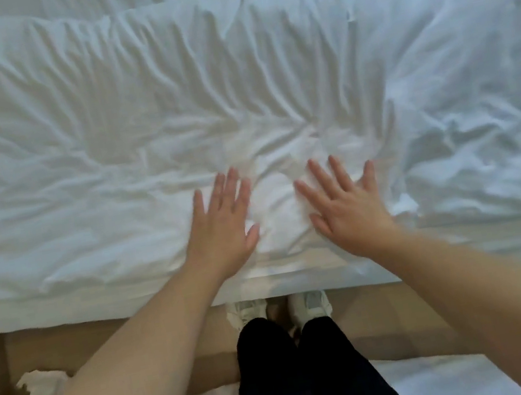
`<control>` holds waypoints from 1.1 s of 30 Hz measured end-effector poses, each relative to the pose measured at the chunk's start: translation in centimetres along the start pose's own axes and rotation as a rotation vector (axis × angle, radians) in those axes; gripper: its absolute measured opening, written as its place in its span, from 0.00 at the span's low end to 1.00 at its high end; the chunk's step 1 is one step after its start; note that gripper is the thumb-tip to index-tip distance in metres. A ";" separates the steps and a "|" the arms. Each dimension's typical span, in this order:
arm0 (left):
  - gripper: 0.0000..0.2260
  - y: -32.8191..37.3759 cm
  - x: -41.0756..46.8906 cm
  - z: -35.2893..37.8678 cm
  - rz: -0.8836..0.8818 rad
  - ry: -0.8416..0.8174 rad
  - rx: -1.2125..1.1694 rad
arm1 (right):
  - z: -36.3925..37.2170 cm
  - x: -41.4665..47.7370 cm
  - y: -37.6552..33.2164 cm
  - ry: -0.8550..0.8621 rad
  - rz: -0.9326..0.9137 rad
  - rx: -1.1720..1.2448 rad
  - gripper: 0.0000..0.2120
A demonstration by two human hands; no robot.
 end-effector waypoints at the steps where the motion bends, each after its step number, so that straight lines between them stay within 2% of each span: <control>1: 0.34 0.8 -0.5 1.0 0.029 -0.078 0.068 | 1.1 -1.5 1.6 -0.064 0.054 -0.041 0.29; 4: 0.37 -1.1 -1.6 2.7 -0.240 -0.305 0.102 | 2.8 -5.7 9.8 -0.185 0.438 -0.031 0.32; 6: 0.36 -1.0 -1.5 2.3 -0.340 -0.331 0.096 | 2.5 -6.6 14.0 -0.169 0.544 -0.027 0.33; 7: 0.36 -0.1 -0.9 1.7 -0.346 -0.281 0.083 | 2.1 -6.0 14.9 -0.117 0.500 -0.025 0.33; 11: 0.37 7.1 3.3 -0.4 -0.311 0.017 -0.030 | 1.3 -1.6 14.4 0.083 0.079 -0.031 0.34; 13: 0.38 12.1 4.8 0.6 -0.253 0.028 -0.013 | 2.7 -2.4 16.3 0.000 -0.050 -0.110 0.34; 15: 0.40 16.8 5.1 2.6 -0.239 -0.037 0.055 | 4.8 -6.3 21.3 -0.099 -0.040 -0.177 0.36; 18: 0.41 21.6 3.8 4.6 -0.269 -0.110 0.101 | 6.6 -13.3 30.6 -0.251 0.169 -0.219 0.41; 20: 0.42 25.3 3.3 4.3 -0.136 -0.100 0.120 | 6.8 -16.2 33.8 -0.310 0.184 -0.272 0.45; 22: 0.43 28.6 3.3 3.9 0.026 -0.118 0.121 | 6.3 -16.0 34.2 -0.297 0.101 -0.314 0.47; 23: 0.40 29.9 3.7 3.8 0.098 -0.104 0.137 | 5.8 -15.2 34.0 -0.263 0.071 -0.317 0.45; 25: 0.26 31.6 4.9 2.7 0.173 -0.026 0.185 | 5.4 -13.4 33.5 -0.219 -0.012 -0.297 0.28; 27: 0.17 32.4 6.5 2.3 0.192 -0.086 0.140 | 5.7 -12.4 33.8 -0.266 -0.034 -0.264 0.15; 29: 0.11 32.9 7.3 3.1 0.210 -0.294 0.145 | 5.9 -12.1 34.1 -0.367 -0.054 -0.256 0.15; 31: 0.10 33.2 7.7 3.3 0.219 -0.456 0.122 | 5.3 -12.0 33.9 -0.474 -0.055 -0.227 0.16; 32: 0.10 33.1 7.9 2.9 0.192 -0.485 0.090 | 4.7 -11.7 33.5 -0.477 -0.055 -0.215 0.15; 33: 0.11 32.7 8.4 2.3 0.131 -0.476 0.049 | 3.3 -10.8 32.8 -0.402 -0.048 -0.191 0.14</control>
Point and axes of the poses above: each hand's wrist, its own x-axis towards the middle knuckle, its own z-axis out of the palm, y = z × x, the point moved 8 cm from there along x, towards the middle knuckle, and after that the axes turned 11 degrees about y, right-handed, at the moved point
